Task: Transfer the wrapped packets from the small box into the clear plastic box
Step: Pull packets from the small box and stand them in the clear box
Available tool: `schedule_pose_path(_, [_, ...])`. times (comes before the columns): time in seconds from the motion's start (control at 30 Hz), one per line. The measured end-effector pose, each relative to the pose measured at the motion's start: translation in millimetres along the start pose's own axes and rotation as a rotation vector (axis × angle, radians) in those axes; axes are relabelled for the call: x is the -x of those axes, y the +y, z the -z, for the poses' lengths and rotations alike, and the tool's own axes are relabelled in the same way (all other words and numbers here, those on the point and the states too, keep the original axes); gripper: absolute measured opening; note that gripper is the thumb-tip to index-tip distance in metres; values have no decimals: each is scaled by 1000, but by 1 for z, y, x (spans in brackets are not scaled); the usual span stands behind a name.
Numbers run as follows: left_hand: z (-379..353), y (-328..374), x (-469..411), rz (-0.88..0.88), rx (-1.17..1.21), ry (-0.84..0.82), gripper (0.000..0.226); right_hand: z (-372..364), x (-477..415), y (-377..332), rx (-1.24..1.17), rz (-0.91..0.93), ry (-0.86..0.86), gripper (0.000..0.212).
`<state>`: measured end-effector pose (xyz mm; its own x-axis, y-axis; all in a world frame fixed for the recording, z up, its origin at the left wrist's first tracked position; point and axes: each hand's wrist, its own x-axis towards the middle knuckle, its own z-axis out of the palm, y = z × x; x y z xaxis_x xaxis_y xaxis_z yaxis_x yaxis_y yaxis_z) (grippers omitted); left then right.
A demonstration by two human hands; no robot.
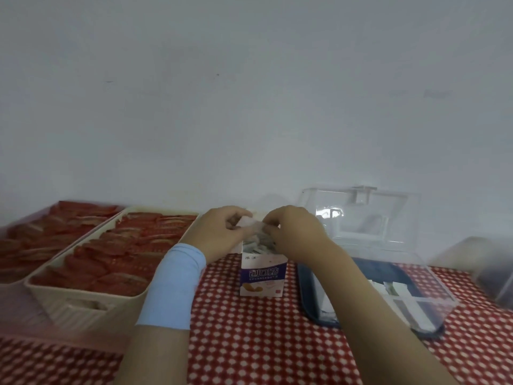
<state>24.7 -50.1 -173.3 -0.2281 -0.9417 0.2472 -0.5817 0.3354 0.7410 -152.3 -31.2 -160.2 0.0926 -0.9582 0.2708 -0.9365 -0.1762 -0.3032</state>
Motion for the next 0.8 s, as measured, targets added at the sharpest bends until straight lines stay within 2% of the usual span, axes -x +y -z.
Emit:
schedule_pose_path(0.1, [-1, 2, -1, 31, 355, 93, 21, 1, 2, 4, -311, -45, 78, 20])
schedule_pose_path(0.17, [-1, 5, 1, 52, 525, 82, 11, 4, 6, 0, -612, -38, 32, 23])
schedule_pose_path(0.23, [-1, 6, 2, 56, 593, 65, 5, 5, 10, -4, -794, -18, -40, 28])
schedule_pose_path(0.3, [-1, 3, 1, 57, 596, 77, 11, 4, 11, -6, -815, -10, -68, 26])
schedule_pose_path(0.4, [-2, 4, 1, 64, 566, 181, 8, 0, 7, -2, -669, -44, -10, 22])
schedule_pose_path(0.47, [-2, 6, 1, 72, 570, 274, 3, -1, 5, 3, -442, -53, 34, 16])
schedule_pose_path(0.53, [-2, 7, 0, 78, 558, 340, 3, 0, 4, 6, -212, -52, 0, 10])
schedule_pose_path(0.6, [-1, 6, 0, 84, 529, 373, 7, 0, 5, 6, -23, -65, -74, 19])
schedule_pose_path(0.7, [-2, 6, -2, 79, 475, 376, 13, -3, 4, 4, 199, -64, -85, 37])
schedule_pose_path(0.8, [-3, 6, -3, 61, 428, 350, 14, -4, 3, 2, 236, -49, -105, 34])
